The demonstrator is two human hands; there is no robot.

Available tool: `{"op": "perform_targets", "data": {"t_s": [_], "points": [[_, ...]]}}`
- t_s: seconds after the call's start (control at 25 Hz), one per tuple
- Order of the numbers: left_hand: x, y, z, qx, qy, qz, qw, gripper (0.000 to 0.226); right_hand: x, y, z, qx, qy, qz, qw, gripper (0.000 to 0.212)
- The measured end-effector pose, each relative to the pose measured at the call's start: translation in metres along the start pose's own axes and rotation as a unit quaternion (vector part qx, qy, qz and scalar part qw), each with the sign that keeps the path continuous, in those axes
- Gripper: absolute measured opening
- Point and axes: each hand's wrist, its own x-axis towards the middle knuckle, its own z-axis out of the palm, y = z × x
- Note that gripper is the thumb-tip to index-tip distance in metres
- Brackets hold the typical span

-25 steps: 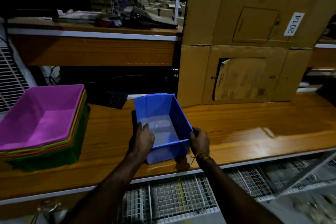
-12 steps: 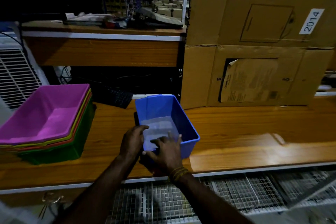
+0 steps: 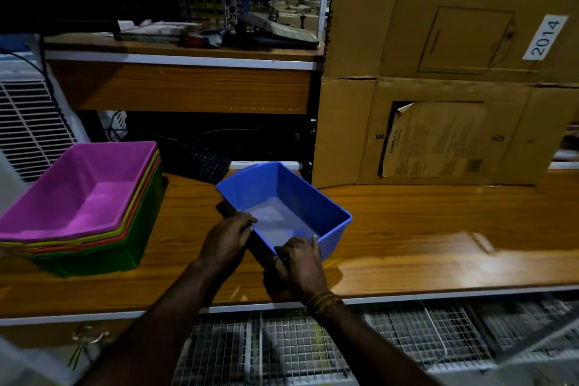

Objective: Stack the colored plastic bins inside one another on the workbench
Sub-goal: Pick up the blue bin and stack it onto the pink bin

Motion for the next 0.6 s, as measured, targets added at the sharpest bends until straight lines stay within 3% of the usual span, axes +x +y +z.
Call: {"op": "perform_targets", "data": {"t_s": [0.2,0.32,0.44,0.6], "points": [[0.01,-0.011,-0.002,0.051,0.014,0.015,0.998,0.004,-0.014,0.052,-0.013,-0.037,0.071,0.05,0.996,0.029],[0.01,-0.007,0.0,0.068,0.003,0.034,0.997,0.006,-0.018,0.07,-0.023,-0.047,0.118,0.127,0.984,0.028],[0.006,0.008,0.013,0.082,0.012,0.028,0.996,0.007,-0.018,0.066,-0.023,-0.01,0.138,0.168,0.976,0.038],[-0.002,0.027,0.032,0.088,0.023,0.025,0.996,0.008,-0.012,0.05,-0.011,0.108,0.102,0.176,0.973,0.032]]}}
